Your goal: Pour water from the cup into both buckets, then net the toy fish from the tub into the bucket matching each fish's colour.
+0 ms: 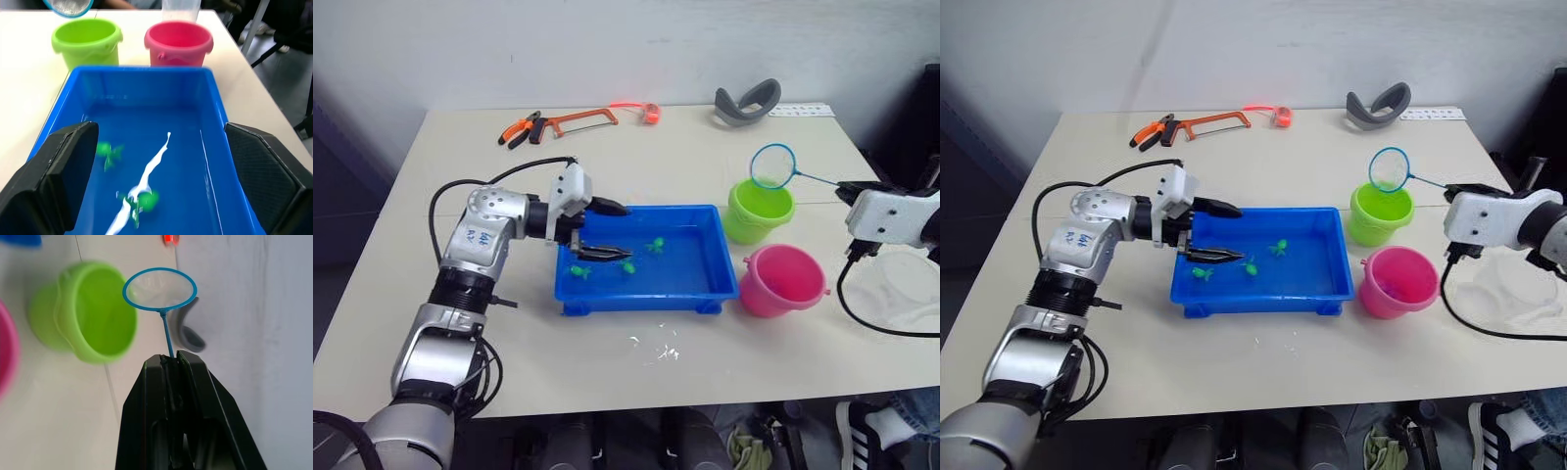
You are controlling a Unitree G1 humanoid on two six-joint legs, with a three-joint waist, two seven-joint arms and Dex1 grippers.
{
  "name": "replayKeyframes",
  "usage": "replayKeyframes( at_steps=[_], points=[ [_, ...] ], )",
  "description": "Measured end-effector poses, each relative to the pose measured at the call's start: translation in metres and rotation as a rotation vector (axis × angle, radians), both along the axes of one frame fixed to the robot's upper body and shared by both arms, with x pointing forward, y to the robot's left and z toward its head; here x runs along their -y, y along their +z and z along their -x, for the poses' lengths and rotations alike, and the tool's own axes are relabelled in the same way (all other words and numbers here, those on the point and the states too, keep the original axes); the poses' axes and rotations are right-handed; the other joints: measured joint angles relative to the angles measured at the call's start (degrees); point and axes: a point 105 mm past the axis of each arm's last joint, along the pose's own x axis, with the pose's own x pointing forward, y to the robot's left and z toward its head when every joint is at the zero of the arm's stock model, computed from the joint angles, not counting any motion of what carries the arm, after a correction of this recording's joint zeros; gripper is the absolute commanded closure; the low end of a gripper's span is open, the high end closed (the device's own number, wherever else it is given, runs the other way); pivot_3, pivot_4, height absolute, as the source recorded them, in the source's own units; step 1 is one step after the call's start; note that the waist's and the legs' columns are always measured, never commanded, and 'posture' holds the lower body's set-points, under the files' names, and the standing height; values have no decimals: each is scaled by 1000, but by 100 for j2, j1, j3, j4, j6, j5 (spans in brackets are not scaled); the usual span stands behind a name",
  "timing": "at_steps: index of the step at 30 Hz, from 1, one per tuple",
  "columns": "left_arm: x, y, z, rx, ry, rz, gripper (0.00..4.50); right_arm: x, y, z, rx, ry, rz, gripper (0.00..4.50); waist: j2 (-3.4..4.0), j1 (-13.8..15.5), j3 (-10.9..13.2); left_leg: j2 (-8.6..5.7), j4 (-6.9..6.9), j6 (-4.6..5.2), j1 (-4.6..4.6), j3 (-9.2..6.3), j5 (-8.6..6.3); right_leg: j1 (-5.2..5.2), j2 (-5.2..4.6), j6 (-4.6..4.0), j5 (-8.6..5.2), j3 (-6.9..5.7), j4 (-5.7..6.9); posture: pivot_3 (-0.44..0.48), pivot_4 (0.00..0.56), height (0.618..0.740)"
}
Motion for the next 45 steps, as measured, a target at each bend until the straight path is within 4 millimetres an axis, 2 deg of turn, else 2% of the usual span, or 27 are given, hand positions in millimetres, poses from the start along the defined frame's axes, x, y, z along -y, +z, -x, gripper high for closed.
replayKeyframes(
  at_steps=[3,5,7,9,11,15,24,33,38,41,45],
  points=[
    [-11,-8,5,-32,17,-29,23,-23,8,4,-71,23,-297,4500,0,8,0,-2,2,3,-3,-6,-2,0,-8,0,0,-1,0,0,150,740],
    [-17,-11,10,-52,22,-48,23,-46,6,12,-180,76,-462,4500,0,12,0,-2,2,3,-7,-15,-2,2,-10,-1,0,-7,-1,0,150,740],
    [-23,-12,16,-62,23,-69,23,-74,-9,27,-368,137,-593,4500,0,41,0,-4,1,2,-10,-31,-4,8,-15,-5,-2,-20,-5,0,150,740],
    [-27,-13,19,-69,31,-81,23,-91,-26,40,-526,156,-655,4500,0,65,0,-9,1,5,-13,-38,-7,12,-22,-6,-3,-26,-8,0,150,740],
    [-28,-16,21,-71,35,-87,23,-99,-37,46,-628,138,-711,4500,-1,66,-1,-16,1,14,-12,-36,-14,16,-29,-4,-2,-25,-18,0,150,740],
    [-29,-18,20,-62,67,-89,23,-114,-71,53,-820,63,-787,4500,-2,42,-1,-15,1,12,-12,-36,-19,11,-30,-3,-1,-24,-21,0,150,740],
    [-27,-20,14,-41,152,-71,23,-108,-100,38,-893,-94,-883,4500,-2,23,-1,-13,-1,12,-13,-23,-18,7,-19,-2,-1,-22,-5,0,150,740],
    [-26,-19,12,-36,167,-63,23,-97,-103,8,-717,-203,-967,4500,-2,27,-1,-14,-4,12,-14,-15,-18,3,-17,0,1,-19,-3,0,150,740],
    [-21,-13,10,-16,152,-51,23,-97,-97,5,-665,-183,-968,4500,-2,24,-1,-13,-6,12,-14,-14,-18,3,-14,0,1,-18,-3,0,150,740],
    [-16,-7,7,4,137,-37,23,-92,-101,9,-673,-208,-978,4500,-2,30,-1,-13,-7,12,-14,-13,-18,3,-13,0,1,-17,-4,0,150,740],
    [-17,-10,3,-8,144,-33,23,-87,-105,12,-683,-229,-966,4500,-2,22,-1,-12,-7,12,-14,-12,-18,2,-13,0,1,-16,-3,0,150,740]
  ],
)
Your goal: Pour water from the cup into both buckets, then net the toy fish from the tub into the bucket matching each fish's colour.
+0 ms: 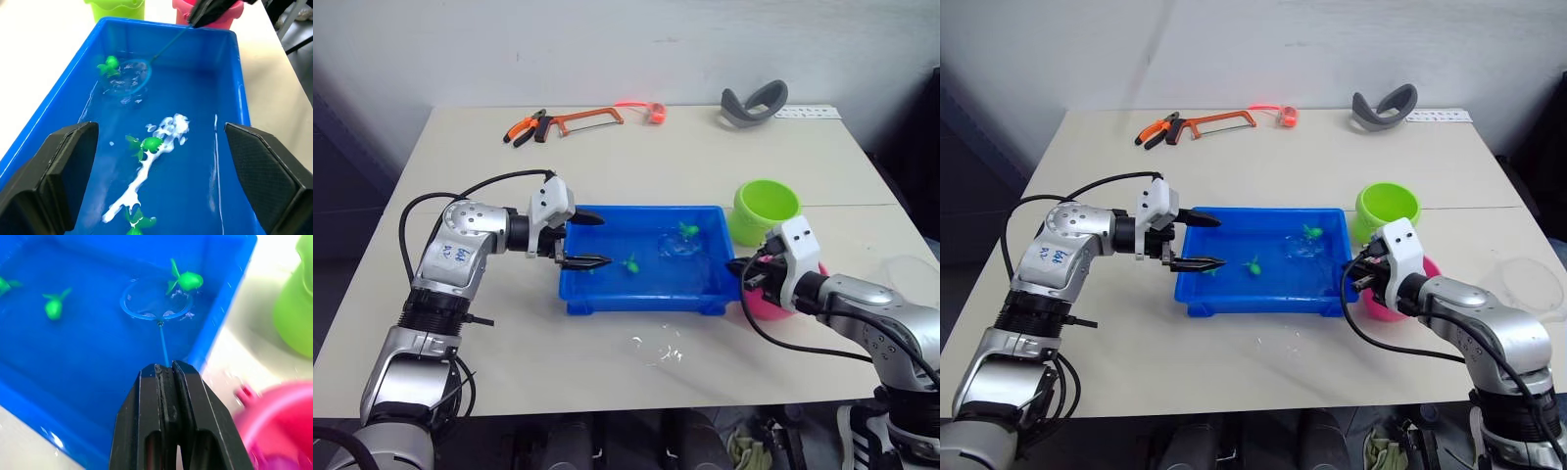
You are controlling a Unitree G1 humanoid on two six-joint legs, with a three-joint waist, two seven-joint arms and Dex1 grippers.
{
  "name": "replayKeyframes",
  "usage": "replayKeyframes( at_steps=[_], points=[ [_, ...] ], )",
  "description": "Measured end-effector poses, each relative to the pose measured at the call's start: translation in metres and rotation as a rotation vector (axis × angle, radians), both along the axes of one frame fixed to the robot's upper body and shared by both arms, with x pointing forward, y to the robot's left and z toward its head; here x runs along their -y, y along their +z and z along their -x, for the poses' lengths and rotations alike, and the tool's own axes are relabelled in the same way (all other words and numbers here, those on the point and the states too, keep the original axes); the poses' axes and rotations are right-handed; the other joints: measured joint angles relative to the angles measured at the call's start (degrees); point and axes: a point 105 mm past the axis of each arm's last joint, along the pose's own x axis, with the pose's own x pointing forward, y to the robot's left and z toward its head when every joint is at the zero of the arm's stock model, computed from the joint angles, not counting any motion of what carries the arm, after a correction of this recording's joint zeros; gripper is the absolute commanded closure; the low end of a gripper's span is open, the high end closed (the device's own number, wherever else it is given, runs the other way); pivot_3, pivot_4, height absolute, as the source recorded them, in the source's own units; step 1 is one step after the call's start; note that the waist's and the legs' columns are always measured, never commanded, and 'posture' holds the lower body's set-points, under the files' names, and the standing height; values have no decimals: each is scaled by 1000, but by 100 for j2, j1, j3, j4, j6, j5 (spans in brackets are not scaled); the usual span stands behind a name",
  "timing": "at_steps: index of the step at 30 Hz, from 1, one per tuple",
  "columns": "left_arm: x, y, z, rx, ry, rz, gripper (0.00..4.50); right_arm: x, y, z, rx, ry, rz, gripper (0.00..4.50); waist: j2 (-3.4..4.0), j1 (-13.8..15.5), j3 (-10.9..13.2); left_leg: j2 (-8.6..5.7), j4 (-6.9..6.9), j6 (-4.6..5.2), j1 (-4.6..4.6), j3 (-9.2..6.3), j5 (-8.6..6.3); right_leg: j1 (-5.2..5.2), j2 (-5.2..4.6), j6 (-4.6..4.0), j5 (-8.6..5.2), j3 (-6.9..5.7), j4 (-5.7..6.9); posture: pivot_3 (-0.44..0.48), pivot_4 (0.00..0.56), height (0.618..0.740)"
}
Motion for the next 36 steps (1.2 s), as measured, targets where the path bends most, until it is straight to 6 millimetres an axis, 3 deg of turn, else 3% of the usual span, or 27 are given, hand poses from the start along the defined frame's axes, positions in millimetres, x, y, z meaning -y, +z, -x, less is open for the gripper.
replayKeyframes(
  at_steps=[10,19,24,30,36],
  points=[
    [4,2,-2,15,-25,2,23,-3,-8,16,-95,29,-1,4500,0,1,0,2,-2,0,0,0,0,-1,0,0,0,1,-3,0,150,740],
    [8,1,-3,20,-35,10,23,5,5,-4,-45,-151,-88,4500,0,-1,0,1,-6,0,0,0,0,-3,-1,0,0,2,-3,0,150,740],
    [8,1,-3,21,-35,10,23,3,9,-4,-46,-193,-107,4500,0,-1,0,1,-7,0,-1,1,0,-5,-1,0,0,3,-3,0,150,740],
    [8,1,-3,26,-34,11,23,0,18,11,23,-118,53,4500,2,3,1,-2,-13,2,-5,2,-2,-10,-2,0,0,3,-9,0,150,740],
    [12,4,-4,35,-46,21,23,-7,13,31,73,-15,168,4500,1,3,1,0,-12,2,-6,5,-2,-10,2,0,0,3,-10,0,150,740]
  ],
)
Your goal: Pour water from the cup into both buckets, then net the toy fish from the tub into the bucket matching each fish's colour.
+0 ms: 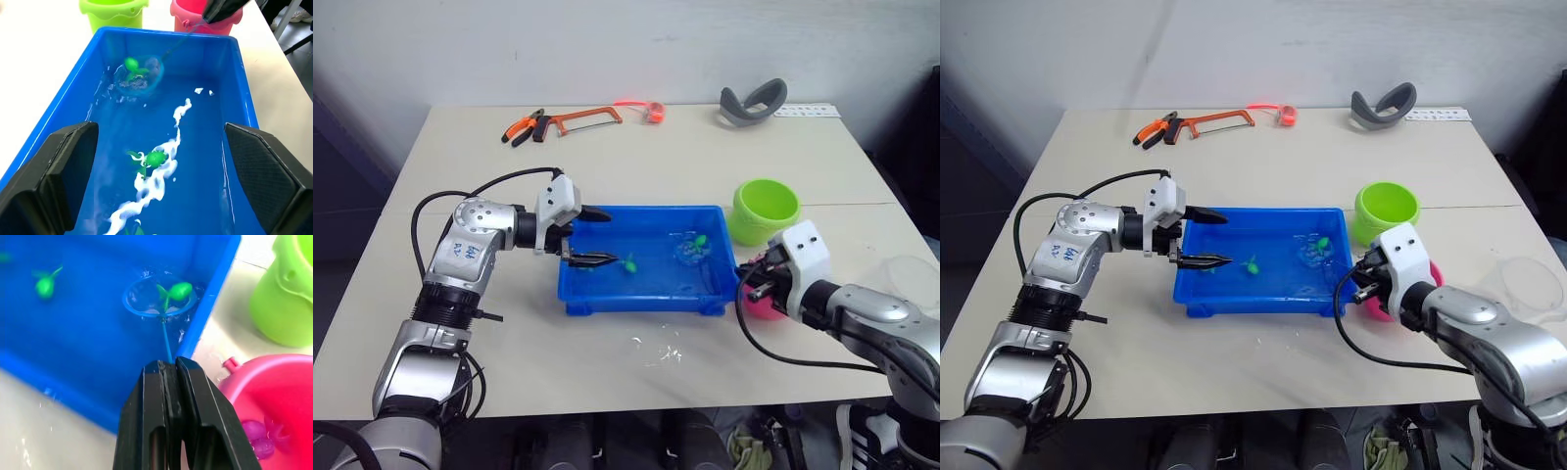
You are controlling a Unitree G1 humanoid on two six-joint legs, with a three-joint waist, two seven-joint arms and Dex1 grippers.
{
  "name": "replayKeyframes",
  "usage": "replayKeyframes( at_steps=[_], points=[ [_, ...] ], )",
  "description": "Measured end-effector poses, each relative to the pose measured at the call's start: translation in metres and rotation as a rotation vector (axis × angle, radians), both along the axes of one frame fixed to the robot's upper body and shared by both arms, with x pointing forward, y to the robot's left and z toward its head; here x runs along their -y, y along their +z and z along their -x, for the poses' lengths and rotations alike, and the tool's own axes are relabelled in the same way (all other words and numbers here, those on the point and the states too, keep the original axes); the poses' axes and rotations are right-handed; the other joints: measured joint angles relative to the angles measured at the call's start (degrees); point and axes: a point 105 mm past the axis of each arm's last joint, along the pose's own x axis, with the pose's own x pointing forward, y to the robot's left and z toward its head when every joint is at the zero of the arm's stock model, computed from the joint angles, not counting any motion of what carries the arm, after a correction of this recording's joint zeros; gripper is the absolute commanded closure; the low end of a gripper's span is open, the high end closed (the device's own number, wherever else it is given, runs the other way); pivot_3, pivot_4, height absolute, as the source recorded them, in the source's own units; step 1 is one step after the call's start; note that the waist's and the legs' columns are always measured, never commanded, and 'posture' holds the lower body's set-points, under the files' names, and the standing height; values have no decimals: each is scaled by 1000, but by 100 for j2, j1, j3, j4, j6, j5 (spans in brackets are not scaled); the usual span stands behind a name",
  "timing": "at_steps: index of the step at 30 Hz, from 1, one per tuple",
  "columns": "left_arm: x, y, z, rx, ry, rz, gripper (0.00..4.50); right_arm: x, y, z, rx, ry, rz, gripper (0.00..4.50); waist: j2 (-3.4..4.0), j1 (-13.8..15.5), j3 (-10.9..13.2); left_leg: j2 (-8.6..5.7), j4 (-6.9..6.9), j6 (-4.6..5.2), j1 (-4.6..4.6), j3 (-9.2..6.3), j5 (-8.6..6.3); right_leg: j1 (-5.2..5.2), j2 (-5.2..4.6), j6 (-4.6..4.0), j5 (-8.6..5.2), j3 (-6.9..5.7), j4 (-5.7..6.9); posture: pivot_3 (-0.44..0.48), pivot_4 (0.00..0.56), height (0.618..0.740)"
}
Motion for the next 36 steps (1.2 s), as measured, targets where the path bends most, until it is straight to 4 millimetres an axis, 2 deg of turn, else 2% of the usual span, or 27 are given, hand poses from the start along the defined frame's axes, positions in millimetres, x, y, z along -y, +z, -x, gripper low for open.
replayKeyframes(
  at_steps=[3,6,13,18,22,24,26,28,31,33,36],
  points=[
    [1,0,-2,-4,-2,8,23,-3,7,5,49,34,25,4500,0,-1,0,-1,2,0,1,0,0,1,-1,1,1,2,0,0,150,740],
    [12,-1,0,-17,-32,33,23,-1,18,12,112,47,55,4500,0,10,0,-1,1,0,0,-1,0,1,-1,1,1,1,-1,0,150,740],
    [46,10,2,-56,-94,136,23,36,63,13,265,-53,180,4500,-2,68,0,-3,8,6,-2,-4,-2,4,-3,5,3,1,-21,0,150,740],
    [56,10,4,-72,-112,166,23,74,82,8,304,-131,360,4500,-2,64,0,-1,7,5,-1,0,-2,3,0,5,2,1,-22,0,150,740],
    [56,10,4,-72,-112,167,23,93,89,-1,355,-127,525,4500,-2,60,0,-2,9,5,2,5,-1,4,0,5,3,5,-21,0,150,740],
    [56,10,4,-71,-111,167,23,99,85,-8,368,-113,591,4500,-2,60,0,-4,11,4,3,6,-1,4,-1,5,3,6,-19,0,150,740],
    [56,11,4,-67,-107,167,23,108,78,-18,379,-51,773,4500,-2,22,0,-3,10,4,4,9,0,3,-2,6,3,8,-20,0,150,740],
    [55,11,3,-65,-100,166,23,109,77,-21,399,-13,854,4500,-2,17,0,-3,9,3,4,9,1,2,-2,6,3,8,-20,0,150,740],
    [54,13,3,-57,-92,165,23,113,77,-29,447,110,1105,4500,0,-1,2,-2,9,-1,5,13,4,1,-2,7,3,11,-21,0,150,740],
    [54,17,4,-42,-92,167,23,118,77,-31,454,135,1167,4500,0,1,2,0,10,-4,5,13,6,2,0,7,3,10,-21,0,150,740],
    [46,19,1,-32,-63,162,23,122,75,-34,452,134,1134,4500,0,0,2,3,10,-10,7,12,10,3,3,7,3,10,-20,0,150,740]
  ],
)
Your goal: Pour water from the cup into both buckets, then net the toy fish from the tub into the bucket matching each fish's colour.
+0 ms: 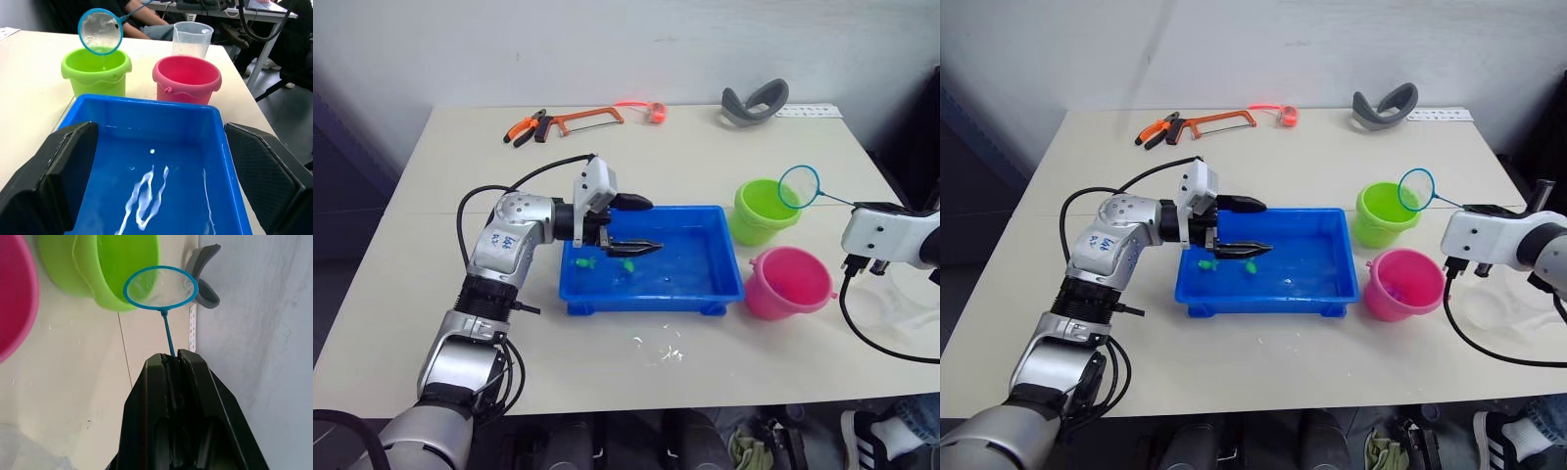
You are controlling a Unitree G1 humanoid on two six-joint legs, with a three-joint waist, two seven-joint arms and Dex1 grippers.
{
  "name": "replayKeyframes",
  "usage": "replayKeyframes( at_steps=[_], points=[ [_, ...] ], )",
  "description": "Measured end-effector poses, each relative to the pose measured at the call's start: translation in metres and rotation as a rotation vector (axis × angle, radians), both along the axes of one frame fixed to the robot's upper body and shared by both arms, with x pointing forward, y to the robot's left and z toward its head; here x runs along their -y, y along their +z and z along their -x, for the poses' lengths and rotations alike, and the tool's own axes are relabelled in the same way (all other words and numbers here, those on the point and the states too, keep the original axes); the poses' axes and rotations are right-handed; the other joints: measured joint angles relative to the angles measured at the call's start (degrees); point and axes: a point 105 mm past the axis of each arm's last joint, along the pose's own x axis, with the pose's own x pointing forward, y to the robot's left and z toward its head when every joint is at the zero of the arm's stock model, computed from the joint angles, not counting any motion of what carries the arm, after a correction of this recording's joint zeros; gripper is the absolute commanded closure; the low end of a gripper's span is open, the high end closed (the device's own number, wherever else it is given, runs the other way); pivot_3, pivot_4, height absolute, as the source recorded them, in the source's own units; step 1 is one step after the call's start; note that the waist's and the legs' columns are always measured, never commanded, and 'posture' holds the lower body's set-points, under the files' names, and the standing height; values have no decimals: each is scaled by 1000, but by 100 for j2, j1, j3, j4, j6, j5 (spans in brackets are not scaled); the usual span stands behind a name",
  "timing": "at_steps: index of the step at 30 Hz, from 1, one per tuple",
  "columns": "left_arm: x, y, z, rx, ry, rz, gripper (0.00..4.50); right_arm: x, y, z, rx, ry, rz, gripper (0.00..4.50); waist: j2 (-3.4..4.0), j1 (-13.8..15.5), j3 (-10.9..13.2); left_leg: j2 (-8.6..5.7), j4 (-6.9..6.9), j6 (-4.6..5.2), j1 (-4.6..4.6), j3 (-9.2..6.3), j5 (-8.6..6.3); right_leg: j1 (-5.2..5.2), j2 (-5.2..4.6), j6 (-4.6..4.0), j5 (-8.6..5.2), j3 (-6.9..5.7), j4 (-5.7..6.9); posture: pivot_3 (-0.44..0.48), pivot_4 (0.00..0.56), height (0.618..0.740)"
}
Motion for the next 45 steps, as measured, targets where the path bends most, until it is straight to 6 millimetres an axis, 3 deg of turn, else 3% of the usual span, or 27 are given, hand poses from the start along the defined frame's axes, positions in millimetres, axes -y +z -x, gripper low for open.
replayKeyframes(
  at_steps=[6,9,11,14,18,23,25,35,39,45],
  points=[
    [-14,-3,-2,-8,37,-28,23,-20,8,-2,11,26,-467,4500,0,-13,0,6,3,-4,4,-8,4,5,4,-1,0,-2,4,0,150,740],
    [-40,-15,-1,-33,72,-92,23,-46,12,1,-78,67,-861,4500,4,-21,0,8,1,-4,5,-11,3,3,2,-6,-3,-2,10,0,150,740],
    [-56,-22,2,-52,86,-136,23,-67,12,6,-166,120,-969,4500,5,-14,0,8,1,-4,3,-16,3,2,1,-9,-4,-5,10,0,150,740],
    [-76,-29,7,-77,106,-191,23,-94,5,16,-309,186,-1015,4500,5,-8,0,8,-3,-4,2,-18,-2,1,-3,-11,-5,-7,4,0,150,740],
    [-99,-33,18,-89,112,-269,23,-127,-29,30,-583,225,-1041,4500,5,8,0,-4,-2,11,-3,-17,-20,2,-17,-11,-5,-8,-1,0,150,740],
    [-113,-40,29,-102,115,-324,23,-146,-63,39,-800,217,-1025,4500,5,-5,0,-3,-2,13,-3,-14,-23,0,-16,-9,-4,-8,-1,0,150,740],
    [-112,-39,31,-92,119,-328,23,-146,-74,33,-814,193,-972,4500,5,-7,1,-3,0,12,-2,-10,-23,-2,-15,-9,-4,-5,1,0,150,740],
    [-109,-34,34,-66,143,-323,23,-144,-87,16,-745,193,-830,4500,5,-16,0,1,-3,8,-2,-3,-23,-7,-8,-9,-4,-3,10,0,150,740],
    [-111,-32,35,-61,176,-309,23,-178,-88,1,-721,285,-945,4500,5,-23,1,4,-2,6,-2,1,-21,-8,-4,-8,-4,-2,25,0,150,740],
    [-112,-32,33,-64,192,-305,23,-185,-81,-3,-705,297,-1026,4500,5,2,1,0,-2,7,-4,1,-22,-7,-5,-8,-4,-2,24,0,150,740]
  ],
)
